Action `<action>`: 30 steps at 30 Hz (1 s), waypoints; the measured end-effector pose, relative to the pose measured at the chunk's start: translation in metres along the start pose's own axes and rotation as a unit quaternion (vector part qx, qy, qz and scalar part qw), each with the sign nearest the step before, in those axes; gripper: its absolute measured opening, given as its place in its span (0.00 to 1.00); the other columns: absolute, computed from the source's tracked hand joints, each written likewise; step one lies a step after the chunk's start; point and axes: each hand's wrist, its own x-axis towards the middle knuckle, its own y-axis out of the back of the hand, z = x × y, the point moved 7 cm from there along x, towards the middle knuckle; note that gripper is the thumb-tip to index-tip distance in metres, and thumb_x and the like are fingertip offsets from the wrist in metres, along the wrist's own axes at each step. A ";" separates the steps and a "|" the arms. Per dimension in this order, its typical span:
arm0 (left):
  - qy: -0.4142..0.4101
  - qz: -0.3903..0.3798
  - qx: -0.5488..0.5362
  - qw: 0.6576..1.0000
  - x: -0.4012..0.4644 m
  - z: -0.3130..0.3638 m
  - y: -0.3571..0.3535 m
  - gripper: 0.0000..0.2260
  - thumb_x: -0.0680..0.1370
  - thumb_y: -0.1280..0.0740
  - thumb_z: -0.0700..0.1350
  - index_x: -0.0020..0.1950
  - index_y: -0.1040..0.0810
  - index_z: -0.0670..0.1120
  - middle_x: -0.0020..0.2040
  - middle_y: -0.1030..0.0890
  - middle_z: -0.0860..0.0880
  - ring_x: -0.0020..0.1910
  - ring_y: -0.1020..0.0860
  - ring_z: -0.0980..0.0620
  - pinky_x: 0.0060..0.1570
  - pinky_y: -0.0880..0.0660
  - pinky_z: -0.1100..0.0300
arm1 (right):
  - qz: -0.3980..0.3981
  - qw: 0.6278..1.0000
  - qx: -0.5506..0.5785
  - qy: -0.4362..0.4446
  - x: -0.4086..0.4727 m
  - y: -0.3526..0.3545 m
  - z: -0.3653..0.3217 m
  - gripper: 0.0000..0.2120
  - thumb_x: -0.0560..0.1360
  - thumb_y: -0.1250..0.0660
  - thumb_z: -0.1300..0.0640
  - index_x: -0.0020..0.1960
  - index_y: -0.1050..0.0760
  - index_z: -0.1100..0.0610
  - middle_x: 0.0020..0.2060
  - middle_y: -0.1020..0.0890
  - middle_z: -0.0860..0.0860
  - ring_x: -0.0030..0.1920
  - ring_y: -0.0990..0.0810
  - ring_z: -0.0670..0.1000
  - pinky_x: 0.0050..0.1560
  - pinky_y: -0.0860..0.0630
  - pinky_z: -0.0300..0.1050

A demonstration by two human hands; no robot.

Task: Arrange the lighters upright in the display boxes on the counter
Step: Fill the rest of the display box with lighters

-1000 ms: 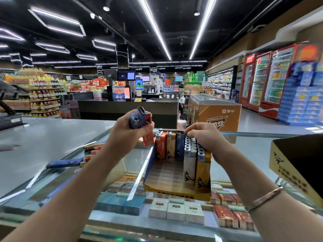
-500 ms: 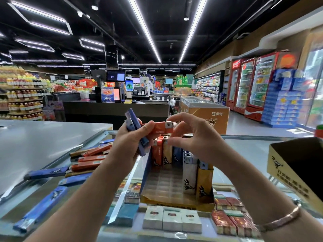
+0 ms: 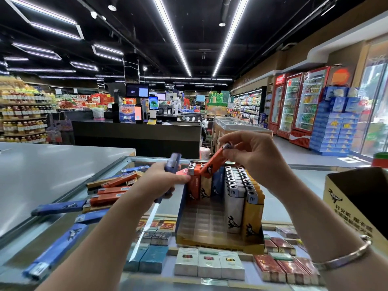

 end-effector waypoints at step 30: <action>0.008 -0.074 -0.053 0.996 0.000 0.000 0.000 0.07 0.75 0.32 0.45 0.51 0.25 0.44 0.33 0.24 0.49 0.25 0.27 0.58 0.25 0.30 0.65 | -0.260 0.925 -0.278 0.009 0.000 -0.073 -0.006 0.12 0.76 0.37 0.62 0.57 0.21 0.54 0.45 0.24 0.45 0.44 0.25 0.47 0.48 0.23 0.47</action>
